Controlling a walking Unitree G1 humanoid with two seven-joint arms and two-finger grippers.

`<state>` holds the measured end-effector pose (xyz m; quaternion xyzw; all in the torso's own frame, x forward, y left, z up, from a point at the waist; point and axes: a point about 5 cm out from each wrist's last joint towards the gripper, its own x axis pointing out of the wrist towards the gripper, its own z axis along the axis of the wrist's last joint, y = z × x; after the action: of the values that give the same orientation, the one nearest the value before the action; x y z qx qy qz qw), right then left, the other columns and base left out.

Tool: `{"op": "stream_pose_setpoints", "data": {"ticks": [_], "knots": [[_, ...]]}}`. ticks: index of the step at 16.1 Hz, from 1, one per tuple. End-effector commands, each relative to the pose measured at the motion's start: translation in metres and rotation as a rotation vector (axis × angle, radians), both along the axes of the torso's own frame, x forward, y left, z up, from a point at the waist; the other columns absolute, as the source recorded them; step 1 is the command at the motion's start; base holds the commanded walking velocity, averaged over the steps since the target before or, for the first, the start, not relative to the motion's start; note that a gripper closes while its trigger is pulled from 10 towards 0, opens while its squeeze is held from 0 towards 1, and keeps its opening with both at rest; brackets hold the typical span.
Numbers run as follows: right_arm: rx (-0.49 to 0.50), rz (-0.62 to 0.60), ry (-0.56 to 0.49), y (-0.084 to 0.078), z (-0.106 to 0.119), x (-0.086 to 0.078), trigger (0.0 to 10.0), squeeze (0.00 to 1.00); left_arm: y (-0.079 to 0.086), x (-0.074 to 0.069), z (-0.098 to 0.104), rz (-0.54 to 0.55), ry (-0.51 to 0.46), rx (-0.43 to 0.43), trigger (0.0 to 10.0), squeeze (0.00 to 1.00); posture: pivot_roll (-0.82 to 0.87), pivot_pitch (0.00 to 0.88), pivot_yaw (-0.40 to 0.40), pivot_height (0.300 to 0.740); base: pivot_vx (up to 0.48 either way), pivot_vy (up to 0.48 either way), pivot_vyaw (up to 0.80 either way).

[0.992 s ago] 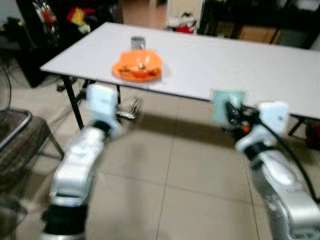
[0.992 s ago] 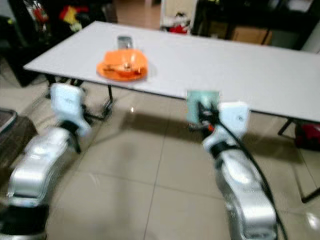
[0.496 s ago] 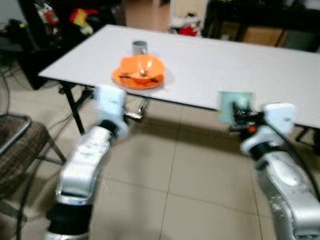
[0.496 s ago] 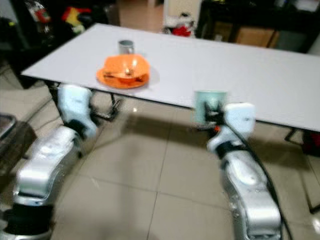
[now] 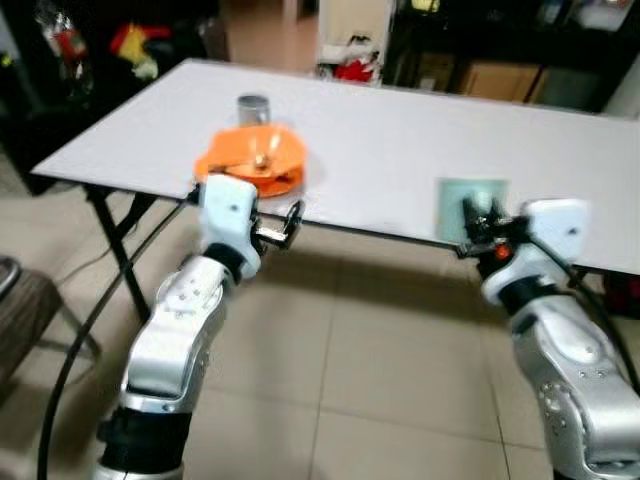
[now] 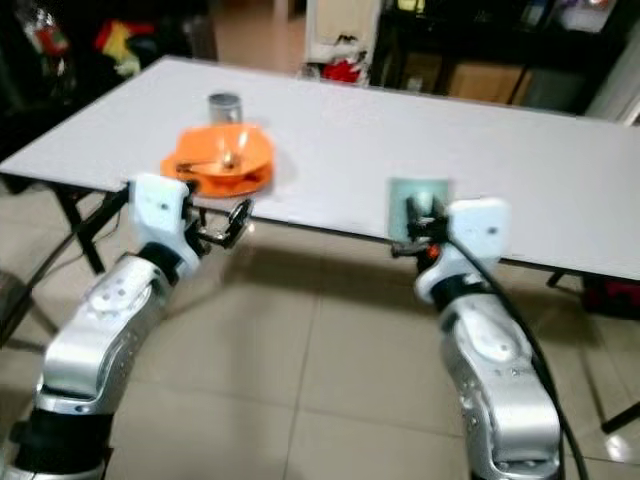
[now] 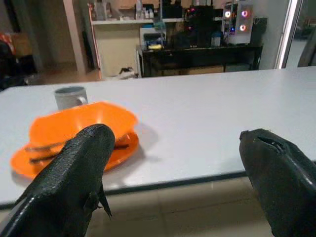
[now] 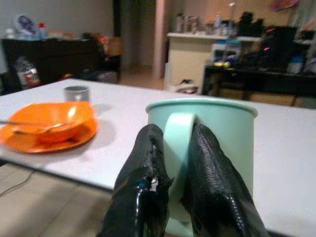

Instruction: Setting the table

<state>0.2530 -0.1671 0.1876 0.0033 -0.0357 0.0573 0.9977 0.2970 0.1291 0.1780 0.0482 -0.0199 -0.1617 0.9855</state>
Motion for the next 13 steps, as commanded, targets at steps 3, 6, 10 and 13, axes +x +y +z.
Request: {"op": "stream_pose_setpoints", "data": {"ticks": [3,6,10,13], "knots": [[-0.002,0.021,-0.005,0.006,0.002,0.000,10.0,0.00,0.014,0.000,0.002,0.051,-0.007,0.015,10.0,0.00,0.03,0.000,-0.043,0.740,0.312,0.000,0.00],[0.005,0.003,0.001,0.005,-0.001,-0.001,10.0,0.00,0.014,0.000,-0.001,0.040,0.007,0.036,10.0,0.00,0.04,0.000,-0.031,0.740,0.307,0.000,0.00],[-0.027,0.033,-0.005,0.010,-0.007,-0.001,10.0,0.00,0.015,-0.002,0.000,0.045,0.004,0.042,10.0,0.00,0.05,0.000,-0.038,0.740,0.301,0.000,0.00],[-0.027,-0.022,0.010,0.003,-0.016,0.001,10.0,0.00,0.013,-0.003,0.000,0.036,0.003,0.047,10.0,0.00,0.06,0.000,-0.035,0.740,0.300,0.000,-0.14]]}}
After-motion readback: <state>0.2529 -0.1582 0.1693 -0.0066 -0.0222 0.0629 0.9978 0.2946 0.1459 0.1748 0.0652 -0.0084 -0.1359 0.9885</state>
